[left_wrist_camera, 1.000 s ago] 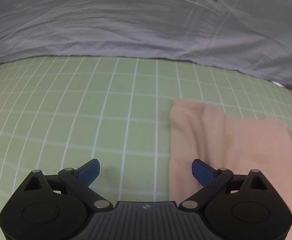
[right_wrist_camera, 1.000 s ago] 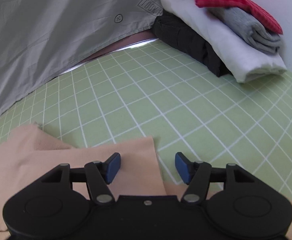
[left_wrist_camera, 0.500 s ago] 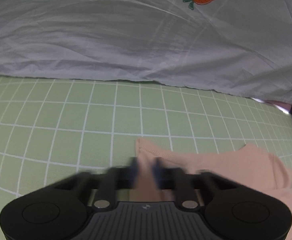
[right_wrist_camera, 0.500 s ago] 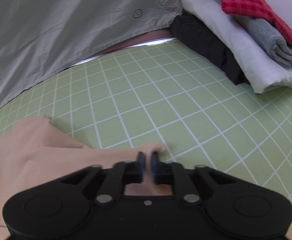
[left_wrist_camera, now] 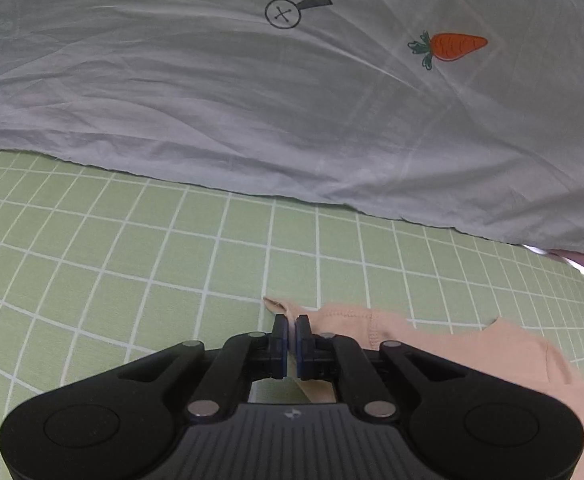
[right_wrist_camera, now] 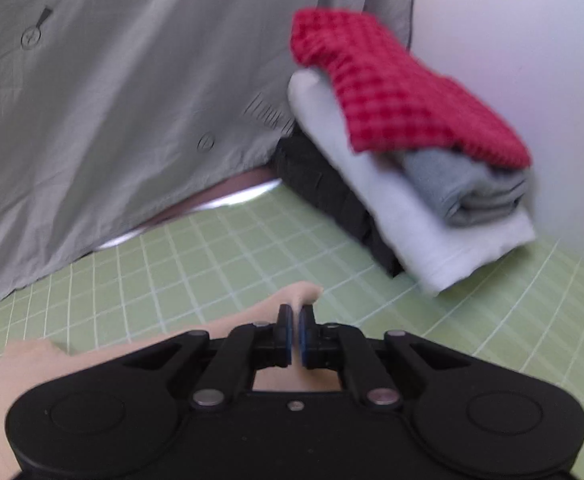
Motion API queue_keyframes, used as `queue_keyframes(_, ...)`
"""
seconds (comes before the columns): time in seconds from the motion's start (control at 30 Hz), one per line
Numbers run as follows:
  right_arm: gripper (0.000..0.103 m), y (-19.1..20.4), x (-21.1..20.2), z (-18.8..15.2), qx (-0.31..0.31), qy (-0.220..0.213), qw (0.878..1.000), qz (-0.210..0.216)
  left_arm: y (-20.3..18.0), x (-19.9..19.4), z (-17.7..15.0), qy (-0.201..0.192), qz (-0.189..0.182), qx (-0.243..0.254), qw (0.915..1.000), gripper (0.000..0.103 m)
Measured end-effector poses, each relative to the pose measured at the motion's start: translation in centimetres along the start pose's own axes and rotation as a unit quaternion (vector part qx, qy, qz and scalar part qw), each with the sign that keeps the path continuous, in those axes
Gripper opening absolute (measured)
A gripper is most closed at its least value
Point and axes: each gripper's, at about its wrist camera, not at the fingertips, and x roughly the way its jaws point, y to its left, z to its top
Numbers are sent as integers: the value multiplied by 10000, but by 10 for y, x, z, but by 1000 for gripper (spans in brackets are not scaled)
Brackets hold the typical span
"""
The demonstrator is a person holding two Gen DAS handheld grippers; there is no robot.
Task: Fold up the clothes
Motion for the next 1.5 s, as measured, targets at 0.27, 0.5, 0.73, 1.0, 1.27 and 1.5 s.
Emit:
queue_keyframes(0.27, 41, 22, -1, -26, -303, 407, 9986, -179, -1, -36, -16, -7, 236, 193, 9995, 72)
queue_keyframes(0.5, 86, 48, -58, -57, -803, 255, 9964, 47, 9, -113, -64, 30, 462, 56, 9989, 89)
queue_keyframes(0.73, 103, 89, -138, -107, -984, 472, 9856, 1293, 21, -189, -135, 187, 419, -146, 9988, 92)
queue_keyframes(1.0, 100, 130, -209, -195, -1445, 1176, 9618, 2005, 43, -250, -180, 299, 291, 345, 9985, 92)
queue_keyframes(1.27, 39, 165, -249, -251, -1483, 1714, 9444, 2382, 86, -289, -202, 366, 131, 518, 9979, 92)
queue_keyframes(1.5, 4, 175, -261, -273, -1356, 1784, 9486, 2234, 114, -307, -200, 235, 105, 507, 9984, 92)
